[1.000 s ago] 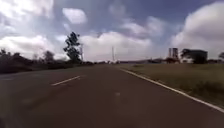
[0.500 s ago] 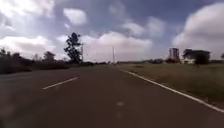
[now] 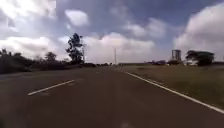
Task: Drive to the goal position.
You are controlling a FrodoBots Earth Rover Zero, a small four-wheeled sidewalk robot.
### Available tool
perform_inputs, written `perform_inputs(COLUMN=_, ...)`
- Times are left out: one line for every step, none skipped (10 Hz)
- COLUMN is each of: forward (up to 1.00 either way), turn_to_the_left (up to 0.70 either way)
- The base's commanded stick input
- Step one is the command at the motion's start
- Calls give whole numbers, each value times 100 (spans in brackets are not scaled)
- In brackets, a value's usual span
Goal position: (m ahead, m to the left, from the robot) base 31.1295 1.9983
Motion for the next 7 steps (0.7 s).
perform_inputs(forward=100, turn_to_the_left=0)
perform_inputs(forward=100, turn_to_the_left=0)
perform_inputs(forward=100, turn_to_the_left=-17)
perform_inputs(forward=100, turn_to_the_left=-36)
perform_inputs(forward=100, turn_to_the_left=-32)
perform_inputs(forward=100, turn_to_the_left=-23)
perform_inputs(forward=100, turn_to_the_left=-13)
